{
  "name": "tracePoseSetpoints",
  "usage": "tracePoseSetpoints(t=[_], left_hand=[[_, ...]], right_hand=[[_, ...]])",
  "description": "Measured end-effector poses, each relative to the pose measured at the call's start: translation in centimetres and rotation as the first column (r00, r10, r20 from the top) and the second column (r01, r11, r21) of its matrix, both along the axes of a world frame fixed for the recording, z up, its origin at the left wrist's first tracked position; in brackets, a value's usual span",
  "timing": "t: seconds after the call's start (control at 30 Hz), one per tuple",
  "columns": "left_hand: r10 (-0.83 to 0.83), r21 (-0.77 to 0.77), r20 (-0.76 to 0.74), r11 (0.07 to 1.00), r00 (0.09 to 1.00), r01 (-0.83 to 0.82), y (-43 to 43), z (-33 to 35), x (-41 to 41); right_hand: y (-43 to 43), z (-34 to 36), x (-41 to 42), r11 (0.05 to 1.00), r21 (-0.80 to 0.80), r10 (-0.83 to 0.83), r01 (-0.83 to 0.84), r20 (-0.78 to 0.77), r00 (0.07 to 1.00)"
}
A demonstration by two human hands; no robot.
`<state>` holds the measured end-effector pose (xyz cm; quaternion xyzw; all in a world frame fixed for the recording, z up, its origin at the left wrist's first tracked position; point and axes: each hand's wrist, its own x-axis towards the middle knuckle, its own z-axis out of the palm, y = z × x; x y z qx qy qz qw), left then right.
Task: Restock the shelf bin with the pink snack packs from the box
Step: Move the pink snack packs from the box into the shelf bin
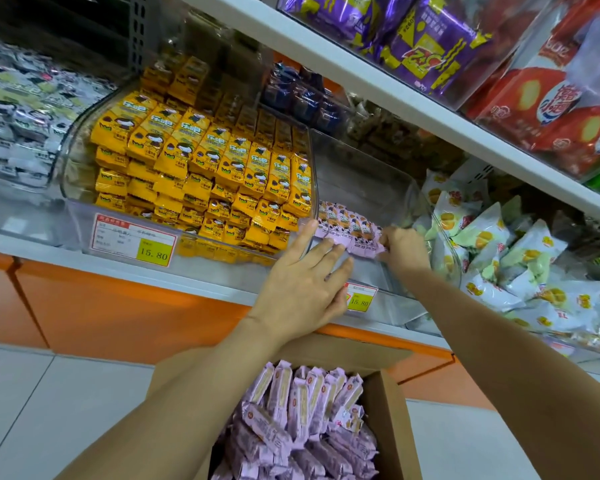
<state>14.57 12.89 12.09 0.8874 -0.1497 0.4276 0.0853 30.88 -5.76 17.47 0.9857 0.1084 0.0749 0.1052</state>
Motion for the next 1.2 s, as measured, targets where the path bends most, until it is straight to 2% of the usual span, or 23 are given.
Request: tracePoseSetpoints(t=[0.17,0.3,0.37,0.4,0.47,0.53,0.63,0.7,0.77,0.8,0.87,0.93,1.0,1.07,1.13,1.2], left_hand=[[-0.008,-0.003,-0.003,1.0,1.0,0.008,-0.1,0.1,0.0],[0.003,0.02,-0.047,1.0,0.999,-0.002,-0.1,0.3,-0.3],[0.016,0.04,-0.078,0.999,0.997,-0.013,-0.1,0.5,-0.5],[0.019,0.044,-0.09,0.999,0.996,-0.015,-0.1,0.6,-0.7],[0.017,0.028,-0.095,1.0,0.995,-0.014,-0.2,0.8,-1.2],[0.014,-0.004,-0.087,1.0,0.996,-0.015,-0.6,0.7,-2.1],[0.013,-0.063,-0.035,0.998,0.999,-0.015,-1.7,-0.3,-4.5],[-0.014,-0.073,-0.085,0.997,0.996,0.008,-2.6,-2.0,-6.3],[-0.086,-0.069,-0.284,0.995,0.955,0.069,-3.5,-5.4,-8.0],[-0.13,-0.084,-0.424,0.991,0.896,0.104,-4.0,-7.3,-8.8],[-0.19,-0.106,-0.701,0.981,0.687,0.163,-5.2,-10.6,-10.8],[-0.172,-0.097,-0.858,0.979,0.483,0.178,-6.1,-13.7,-12.6],[-0.177,-0.124,-0.928,0.976,0.327,0.177,-7.0,-15.8,-14.4],[-0.202,-0.167,-0.952,0.972,0.23,0.163,-7.9,-17.1,-15.6],[-0.214,-0.188,-0.958,0.971,0.192,0.147,-8.7,-18.2,-16.5],[-0.224,-0.196,-0.954,0.969,0.2,0.147,-9.5,-18.6,-16.8]], right_hand=[[0.1,-0.8,0.6,0.993,0.066,0.105,-0.096,-0.149,0.983],[-0.1,-0.4,0.5,0.991,0.126,0.079,-0.049,-0.241,0.967],[-0.1,0.3,0.0,0.976,0.213,0.087,-0.038,-0.227,0.97],[-0.1,0.7,-0.5,0.949,0.312,0.097,-0.032,-0.193,0.976],[0.2,1.9,-2.4,0.838,0.539,0.148,-0.084,-0.075,0.986],[0.8,3.3,-6.0,0.695,0.684,0.231,-0.222,0.079,0.97],[1.0,4.0,-12.5,0.491,0.779,0.325,-0.389,0.251,0.912],[0.2,2.3,-16.1,0.435,0.807,0.376,-0.399,0.24,0.895],[-1.3,-1.2,-18.7,0.449,0.829,0.409,-0.333,0.141,0.901],[-2.2,-3.3,-19.8,0.48,0.831,0.406,-0.279,0.071,0.911],[-4.4,-8.0,-21.5,0.596,0.793,0.376,-0.131,-0.131,0.917],[-6.9,-12.7,-22.8,0.725,0.688,0.369,-0.015,-0.371,0.852],[-8.9,-16.0,-24.3,0.814,0.578,0.355,0.05,-0.564,0.746],[-10.4,-18.3,-25.6,0.871,0.49,0.363,0.016,-0.666,0.652],[-11.4,-20.2,-26.6,0.92,0.383,0.355,-0.082,-0.729,0.586],[-12.1,-21.8,-27.0,0.936,0.315,0.343,-0.159,-0.707,0.619]])
